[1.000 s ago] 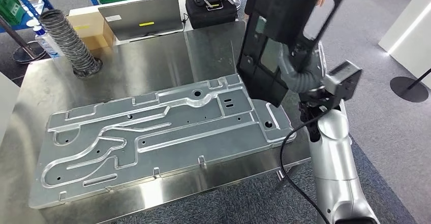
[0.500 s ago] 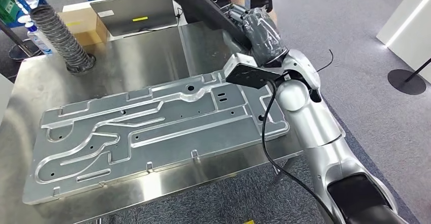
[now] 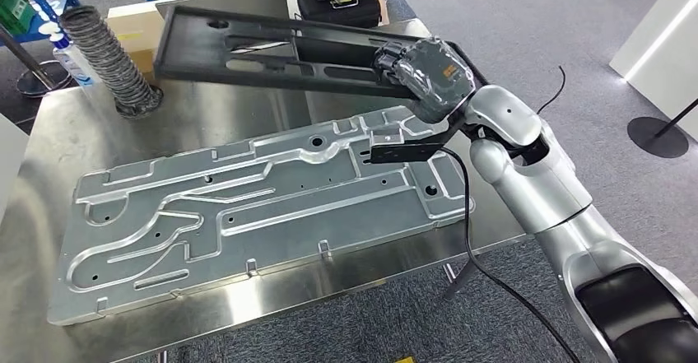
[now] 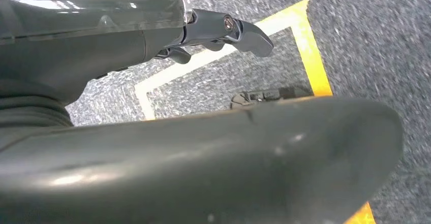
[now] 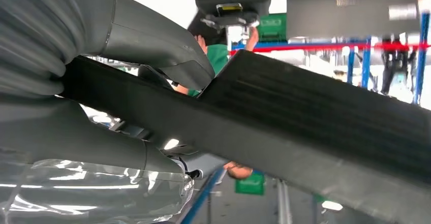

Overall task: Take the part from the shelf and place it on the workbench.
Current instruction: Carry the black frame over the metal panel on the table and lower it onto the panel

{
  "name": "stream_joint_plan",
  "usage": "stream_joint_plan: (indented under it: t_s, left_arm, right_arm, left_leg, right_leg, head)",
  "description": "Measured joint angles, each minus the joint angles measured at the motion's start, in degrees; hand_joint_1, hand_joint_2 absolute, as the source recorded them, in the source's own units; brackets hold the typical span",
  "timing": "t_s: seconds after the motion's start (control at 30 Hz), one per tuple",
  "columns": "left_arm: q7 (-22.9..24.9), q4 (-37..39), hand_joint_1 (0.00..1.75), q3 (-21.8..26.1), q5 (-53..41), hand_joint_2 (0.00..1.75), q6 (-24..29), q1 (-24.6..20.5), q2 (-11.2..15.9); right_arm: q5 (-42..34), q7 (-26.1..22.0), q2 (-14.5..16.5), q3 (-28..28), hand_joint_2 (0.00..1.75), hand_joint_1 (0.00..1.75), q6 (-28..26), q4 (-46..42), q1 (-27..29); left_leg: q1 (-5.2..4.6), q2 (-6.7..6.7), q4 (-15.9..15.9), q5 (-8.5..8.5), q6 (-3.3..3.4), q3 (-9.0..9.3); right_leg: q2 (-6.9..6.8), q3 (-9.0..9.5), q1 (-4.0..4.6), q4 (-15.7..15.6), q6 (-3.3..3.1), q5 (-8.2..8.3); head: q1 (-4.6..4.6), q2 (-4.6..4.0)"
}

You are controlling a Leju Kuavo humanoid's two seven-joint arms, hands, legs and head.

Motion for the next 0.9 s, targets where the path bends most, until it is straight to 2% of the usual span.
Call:
stream_joint_plan:
  t_s: [0.07, 0.13, 0.17, 0.2, 0.23, 0.27, 0.3, 0.33, 0.37, 0.4, 0.47, 0.53, 0.6, 0.67, 0.7, 0.73, 0.77, 0.83, 0.9]
  left_arm:
    - [0.0, 0.0, 0.0, 0.0, 0.0, 0.0, 0.0, 0.1, 0.0]
    - [0.0, 0.0, 0.0, 0.0, -0.3, 0.0, 0.0, 0.1, 0.0]
    - [0.0, 0.0, 0.0, 0.0, -0.4, 0.0, -0.1, 0.1, 0.0]
    - [0.0, 0.0, 0.0, -0.1, -0.6, 0.0, -0.1, 0.1, 0.0]
    - [0.0, 0.0, 0.0, -0.1, -0.8, 0.0, -0.2, 0.1, 0.0]
    - [-0.1, 0.0, 0.0, -0.1, -0.9, 0.0, -0.2, 0.2, 0.0]
    - [-0.1, 0.0, 0.0, -0.1, -1.1, 0.0, -0.2, 0.2, 0.0]
    - [-0.1, 0.0, 0.0, -0.1, -1.2, 0.0, -0.3, 0.2, 0.0]
    - [-0.1, 0.0, 0.0, -0.2, -1.2, 0.0, -0.3, 0.2, 0.0]
    - [-0.1, 0.0, 0.0, -0.3, -1.3, 0.0, -0.3, 0.2, 0.0]
    - [-0.1, 0.0, 0.0, -0.4, -1.4, 0.0, -0.3, 0.2, 0.0]
    - [-0.1, 0.0, 0.0, -0.4, -1.3, 0.0, -0.3, 0.2, 0.1]
    - [-0.2, 0.0, 0.0, -0.4, -1.3, 0.0, -0.3, 0.2, 0.1]
    - [-0.4, 0.0, 0.0, -0.4, -1.3, 0.0, -0.4, 0.2, 0.1]
    - [-0.5, 0.0, 0.0, -0.4, -1.3, 0.0, -0.4, 0.3, 0.1]
    - [-0.6, 0.0, 0.0, -0.4, -1.3, 0.0, -0.4, 0.3, 0.1]
    - [-0.8, 0.0, 0.0, -0.4, -1.3, 0.0, -0.4, 0.3, 0.1]
    - [-1.0, 0.0, 0.0, -0.4, -1.3, 0.0, -0.4, 0.3, 0.1]
    - [-1.1, 0.0, 0.0, -0.4, -1.5, 0.87, -0.4, 0.3, 0.2]
  right_arm:
    - [0.4, 0.1, -0.4, 0.7, 1.75, 1.75, -0.5, 0.5, 0.0]
    - [1.4, 0.3, -0.2, 1.1, 1.75, 1.75, -1.4, 0.8, 0.2]
    - [2.0, 0.4, -0.1, 1.3, 1.75, 1.75, -1.9, 1.0, 0.6]
    - [2.5, 0.5, 0.1, 1.6, 1.75, 1.75, -2.2, 1.1, 1.1]
    - [2.9, 0.6, 0.3, 1.8, 1.75, 1.75, -2.4, 1.2, 1.7]
    - [3.0, 0.6, 0.3, 2.0, 1.75, 1.75, -2.6, 1.3, 2.2]
    - [3.1, 0.7, 0.3, 2.1, 1.75, 1.75, -2.6, 1.3, 2.6]
    - [3.1, 0.7, 0.3, 2.1, 1.75, 1.75, -2.8, 1.3, 2.9]
    - [3.1, 0.8, 0.3, 2.1, 1.75, 1.75, -3.0, 1.2, 3.2]
    - [3.1, 0.8, 0.4, 2.1, 1.75, 1.75, -3.2, 1.0, 3.7]
    - [3.2, 0.9, 0.3, 2.1, 1.75, 1.75, -3.5, 0.7, 4.5]
    - [3.4, 0.8, -0.2, 2.2, 1.75, 1.75, -3.5, 0.6, 5.0]
    - [3.9, 0.8, -0.8, 2.4, 1.75, 1.75, -3.4, 0.4, 5.2]
    - [4.1, 0.7, -1.2, 2.6, 1.75, 1.75, -3.1, 0.3, 5.3]
    - [4.1, 0.6, -1.4, 2.7, 1.75, 1.75, -3.0, 0.2, 5.5]
    - [4.0, 0.4, -1.5, 2.8, 1.75, 1.75, -2.8, 0.2, 5.6]
    - [3.7, 0.2, -1.5, 2.9, 1.75, 1.75, -2.8, 0.1, 5.7]
    - [3.3, -0.2, -1.5, 3.0, 1.75, 1.75, -2.8, -0.2, 5.8]
    - [3.0, -0.4, -1.5, 3.1, 0.87, 0.87, -2.8, -0.4, 5.9]
  left_leg:
    - [0.25, 0.26, -1.5, 0.93, 0.34, 0.49]
    - [0.24, 0.55, -1.8, 1.2, 0.59, 0.48]
    - [0.21, 0.65, -1.7, 1.19, 0.62, 0.4]
    - [0.21, 0.73, -1.5, 1.14, 0.62, 0.33]
    - [0.25, 0.77, -1.3, 1.05, 0.58, 0.26]
    - [0.3, 0.78, -1.0, 0.9, 0.45, 0.16]
    - [0.36, 0.77, -0.5, 0.64, 0.24, -0.01]
    - [0.3, 0.74, 0.1, 0.32, -0.06, -0.25]
    - [0.2, 0.69, 0.7, -0.03, -0.34, -0.47]
    - [0.11, 0.65, 1.1, -0.32, -0.58, -0.64]
    - [0.11, 0.62, 1.5, -0.6, -0.98, -0.71]
    - [0.36, 0.51, 2.6, -1.53, -1.56, -1.17]
    - [0.67, 0.23, 7.4, -4.42, -2.15, -3.18]
    - [0.95, 0.06, 14.9, -7.7, -2.46, -6.4]
    - [1.04, 0.02, 17.3, -8.31, -2.46, -7.53]
    - [1.08, -0.01, 17.9, -7.9, -2.34, -7.8]
    - [1.07, -0.03, 16.1, -6.47, -2.1, -7.04]
    - [0.86, 0.03, 8.3, -2.58, -1.35, -3.36]
    - [0.43, 0.2, 2.4, -0.87, -0.82, -0.56]
  right_leg:
    - [-0.05, -1.08, 0.14, 2.3, 0.41, -1.77]
    - [-0.11, -4.1, 0.2, 8.8, 0.69, -5.21]
    - [-0.12, -5.59, 0.18, 11.9, 0.89, -6.38]
    - [-0.14, -6.41, 0.09, 13.7, 1.11, -6.65]
    - [-0.18, -6.25, -0.04, 13.3, 1.32, -5.92]
    - [-0.21, -5.05, -0.2, 11.0, 1.51, -4.38]
    - [-0.23, -3.21, -0.39, 7.2, 1.66, -2.7]
    - [-0.12, -1.62, -0.36, 4.0, 1.6, -1.45]
    - [0.06, -0.53, -0.37, 1.8, 1.27, -0.7]
    - [0.24, -0.09, -0.28, 0.7, 0.84, -0.53]
    - [0.48, -0.22, -0.15, 0.8, -0.2, -0.53]
    - [0.5, -0.21, -0.2, 0.7, -0.84, -0.4]
    - [0.49, -0.18, -0.31, 0.6, -1.18, -0.31]
    - [0.49, -0.19, -0.24, 0.7, -1.27, -0.31]
    - [0.49, -0.18, -0.18, 0.7, -1.28, -0.31]
    - [0.52, -0.15, -0.13, 0.7, -1.28, -0.31]
    - [0.56, -0.11, -0.09, 0.7, -1.28, -0.32]
    - [0.66, 0.0, -0.03, 0.6, -1.24, -0.31]
    - [0.69, -0.09, -0.01, 0.5, -0.86, -0.13]
  head:
    - [0.01, 0.0]
    - [0.01, 0.0]
    - [0.01, 0.0]
    - [0.01, 0.0]
    - [0.02, 0.0]
    - [0.02, 0.0]
    - [0.02, 0.0]
    - [0.02, 0.0]
    - [0.01, 0.0]
    - [0.0, 0.0]
    - [-0.01, 0.0]
    - [-0.01, 0.0]
    - [-0.01, 0.0]
    - [-0.01, -0.01]
    - [-0.01, -0.01]
    - [-0.01, -0.01]
    - [-0.01, -0.01]
    - [-0.01, 0.0]
    - [-0.01, 0.0]
